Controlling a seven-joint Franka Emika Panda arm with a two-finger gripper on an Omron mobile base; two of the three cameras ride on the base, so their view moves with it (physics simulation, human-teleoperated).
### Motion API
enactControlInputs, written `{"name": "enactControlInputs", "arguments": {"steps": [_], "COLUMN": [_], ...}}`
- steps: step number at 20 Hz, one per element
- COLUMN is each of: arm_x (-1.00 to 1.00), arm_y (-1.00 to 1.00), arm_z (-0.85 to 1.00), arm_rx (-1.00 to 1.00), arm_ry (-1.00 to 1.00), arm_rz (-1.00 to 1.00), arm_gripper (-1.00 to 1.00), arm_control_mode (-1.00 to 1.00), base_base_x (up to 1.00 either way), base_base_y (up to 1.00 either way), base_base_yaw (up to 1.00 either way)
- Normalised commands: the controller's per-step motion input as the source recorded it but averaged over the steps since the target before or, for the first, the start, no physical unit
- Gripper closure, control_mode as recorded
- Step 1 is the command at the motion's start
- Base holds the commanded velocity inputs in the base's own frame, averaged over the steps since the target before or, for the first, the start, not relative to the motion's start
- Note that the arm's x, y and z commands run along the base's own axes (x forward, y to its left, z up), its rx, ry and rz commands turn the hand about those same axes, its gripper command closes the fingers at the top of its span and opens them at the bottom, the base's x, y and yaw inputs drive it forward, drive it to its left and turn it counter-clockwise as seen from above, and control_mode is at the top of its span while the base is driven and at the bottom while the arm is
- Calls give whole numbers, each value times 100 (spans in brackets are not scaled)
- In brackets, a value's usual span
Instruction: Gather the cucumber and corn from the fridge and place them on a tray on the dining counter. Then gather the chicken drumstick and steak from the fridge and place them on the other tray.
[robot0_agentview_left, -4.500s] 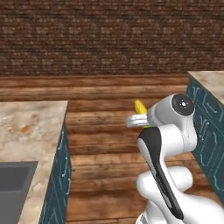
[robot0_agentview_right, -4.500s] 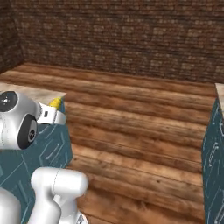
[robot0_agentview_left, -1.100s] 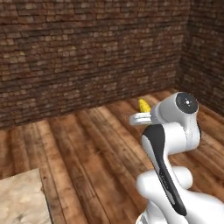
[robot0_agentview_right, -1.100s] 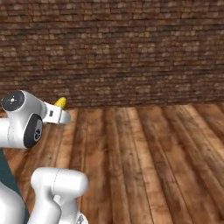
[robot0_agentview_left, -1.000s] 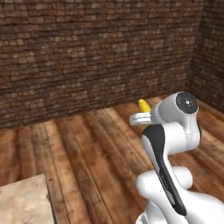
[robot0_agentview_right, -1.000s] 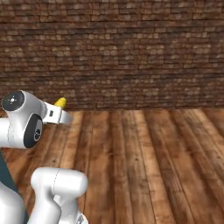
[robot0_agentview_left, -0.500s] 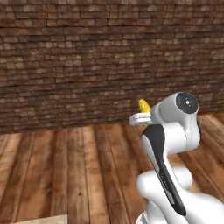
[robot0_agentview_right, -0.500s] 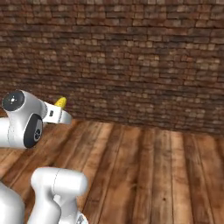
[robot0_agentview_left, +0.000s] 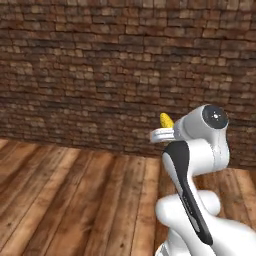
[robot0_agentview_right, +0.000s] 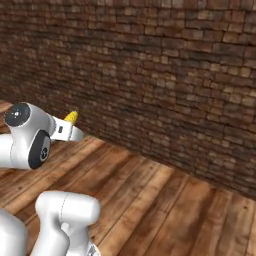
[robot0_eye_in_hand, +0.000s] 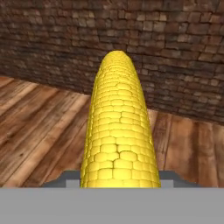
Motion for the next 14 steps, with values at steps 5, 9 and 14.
{"name": "enactControlInputs", "arguments": {"steps": [5, 9, 14], "arm_x": [0, 0, 0], "arm_y": [0, 0, 0], "arm_z": [0, 0, 0], "arm_rx": [0, 0, 0], "arm_ry": [0, 0, 0], "arm_rz": [0, 0, 0], "arm_gripper": [100, 100, 100], "arm_control_mode": [100, 100, 100], "base_base_x": [81, 59, 87], "base_base_y": [6, 10, 1], "base_base_yaw": [76, 82, 69]}}
